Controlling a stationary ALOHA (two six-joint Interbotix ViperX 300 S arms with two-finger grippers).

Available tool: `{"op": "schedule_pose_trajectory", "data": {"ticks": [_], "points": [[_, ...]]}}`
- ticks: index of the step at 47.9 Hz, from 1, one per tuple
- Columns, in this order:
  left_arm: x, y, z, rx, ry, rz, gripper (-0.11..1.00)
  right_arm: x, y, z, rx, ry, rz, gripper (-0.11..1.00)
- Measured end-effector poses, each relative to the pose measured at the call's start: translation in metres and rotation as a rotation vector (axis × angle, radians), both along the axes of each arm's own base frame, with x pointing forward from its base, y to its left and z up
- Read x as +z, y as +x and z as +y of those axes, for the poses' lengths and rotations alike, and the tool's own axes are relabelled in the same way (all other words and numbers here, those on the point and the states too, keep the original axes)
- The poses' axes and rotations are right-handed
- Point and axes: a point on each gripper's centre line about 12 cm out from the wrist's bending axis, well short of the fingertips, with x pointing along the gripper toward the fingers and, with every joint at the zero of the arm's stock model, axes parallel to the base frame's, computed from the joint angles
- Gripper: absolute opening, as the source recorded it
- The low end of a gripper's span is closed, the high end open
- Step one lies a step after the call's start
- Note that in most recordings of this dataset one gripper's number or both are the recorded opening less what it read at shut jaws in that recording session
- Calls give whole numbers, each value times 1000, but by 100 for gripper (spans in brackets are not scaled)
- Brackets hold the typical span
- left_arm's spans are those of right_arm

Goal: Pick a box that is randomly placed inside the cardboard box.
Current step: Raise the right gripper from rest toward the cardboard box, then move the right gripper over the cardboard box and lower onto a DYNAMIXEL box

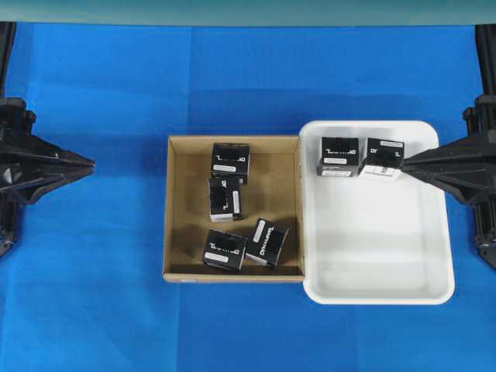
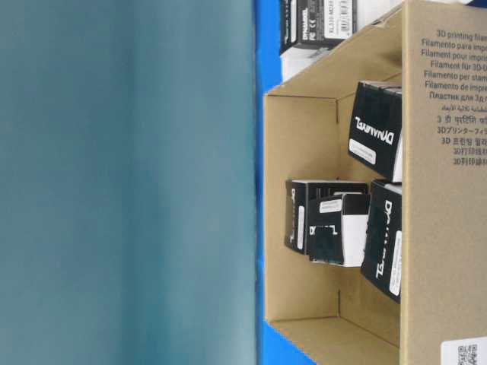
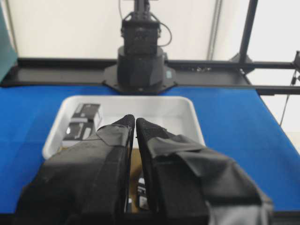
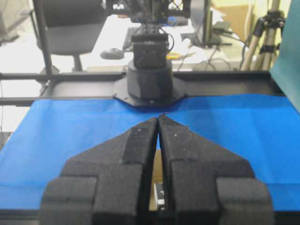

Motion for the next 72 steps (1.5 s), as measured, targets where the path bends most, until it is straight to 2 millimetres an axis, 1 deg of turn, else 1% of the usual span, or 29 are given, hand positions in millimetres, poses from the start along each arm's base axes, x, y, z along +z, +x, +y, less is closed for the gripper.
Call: {"op": "schedule_pose_trajectory", "data": {"ticks": [1,3,6,10,15,26,34,42,51,61,67,72], "points": [[0,0,0,-1,-1,2,14,0,0,0,0,3,0,14],[1,-1,0,1,5,-6,8,-1,0,0,-1,14,8,14],[5,-4,0,1,3,-23,-1,-4,1,-1,-5,55,43,6],[3,-4,1,3,6,2,-7,-8,2,-2,-10,124,120,1],[3,-3,1,3,5,52,-7,-12,3,-1,-12,184,242,1],[9,1,1,3,6,133,-7,1,5,-1,-31,289,470,1],[6,5,1,5,3,164,-7,7,16,-1,-46,311,630,1],[2,7,1,5,5,183,-7,11,38,-1,-55,309,770,1],[2,7,3,13,-5,186,-7,-2,68,-1,-69,306,940,1],[-1,7,3,15,-39,215,-7,-14,114,-10,-93,299,1084,1],[0,8,3,16,-53,228,-7,-19,144,-20,-75,239,1197,1],[0,7,3,15,-55,245,-7,-24,173,-23,-20,155,1270,1]]}}
